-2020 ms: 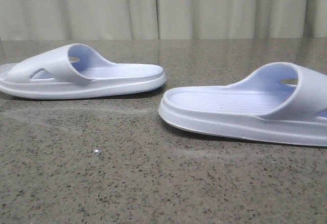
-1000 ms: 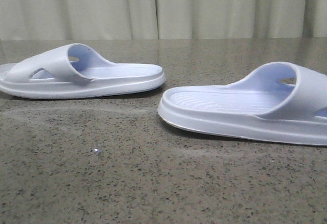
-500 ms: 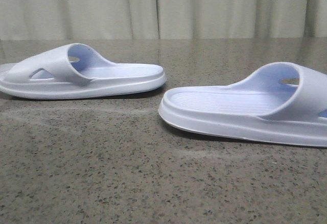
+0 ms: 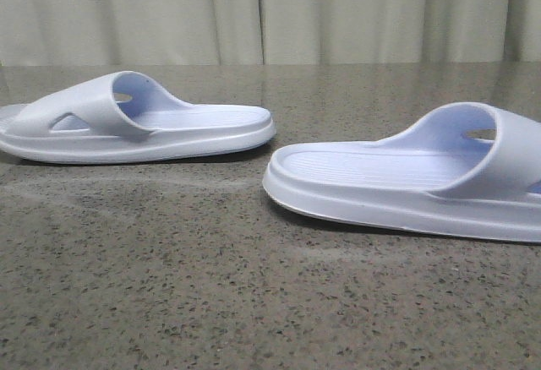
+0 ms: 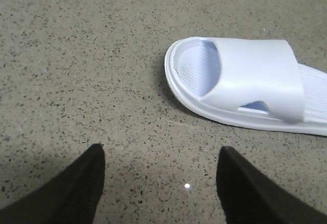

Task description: Insert blue slippers together front up

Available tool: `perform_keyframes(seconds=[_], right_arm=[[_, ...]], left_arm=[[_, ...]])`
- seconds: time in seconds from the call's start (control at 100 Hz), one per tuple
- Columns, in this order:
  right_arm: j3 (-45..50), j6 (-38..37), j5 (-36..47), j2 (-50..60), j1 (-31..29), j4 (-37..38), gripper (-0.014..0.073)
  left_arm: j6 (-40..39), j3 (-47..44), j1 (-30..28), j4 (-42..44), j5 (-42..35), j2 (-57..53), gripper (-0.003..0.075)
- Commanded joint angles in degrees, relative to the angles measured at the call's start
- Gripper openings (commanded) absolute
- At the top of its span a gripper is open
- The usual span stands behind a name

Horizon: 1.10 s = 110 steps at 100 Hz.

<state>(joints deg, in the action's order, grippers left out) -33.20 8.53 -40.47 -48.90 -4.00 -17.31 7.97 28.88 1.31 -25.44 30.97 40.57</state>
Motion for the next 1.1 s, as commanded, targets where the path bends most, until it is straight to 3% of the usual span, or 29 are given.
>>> perform_keyframes(seconds=[0.0, 0.22, 0.36, 0.53, 0.85, 0.92, 1.05, 1.09], right_arm=[[-3.07, 1.32, 2.81, -1.57, -0.38, -1.74, 0.028], [-3.56, 6.59, 1.42, -6.11, -2.89, -8.2, 0.0279], [-3.56, 16.15, -1.91, -7.65, -8.56, -18.97, 0.0278], [-3.56, 24.2, -7.22, -10.61, -15.25, -26.91, 0.0277], [-3.56, 33.24, -14.98, -19.83, -16.83, -36.95, 0.0272], [-3.56, 33.24, -15.07, -20.59, -16.83, -36.8, 0.02], [-3.56, 33.37, -15.03, -20.59, -16.83, -36.8, -0.0107], [-3.56, 33.37, -14.67, -20.59, -16.83, -36.66, -0.01]], left_arm=[[1.67, 2.03, 0.44, -2.65, -3.54, 0.77, 0.0422], [3.02, 2.03, 0.44, -3.62, -3.54, 0.93, 0.0422], [3.82, 2.03, 0.44, -3.72, -3.54, 0.93, 0.0422], [4.17, 2.03, 0.44, -3.72, -3.54, 0.93, 0.0422], [4.3, 2.03, 0.44, -3.8, -3.25, 0.93, 0.0422], [4.3, 2.03, 0.44, -4.23, -3.01, 0.93, 0.0422], [4.3, 2.39, 0.44, -5.34, -2.76, 3.27, 0.0422], [4.3, 3.28, 0.44, -5.34, -2.11, 4.64, 0.0422]])
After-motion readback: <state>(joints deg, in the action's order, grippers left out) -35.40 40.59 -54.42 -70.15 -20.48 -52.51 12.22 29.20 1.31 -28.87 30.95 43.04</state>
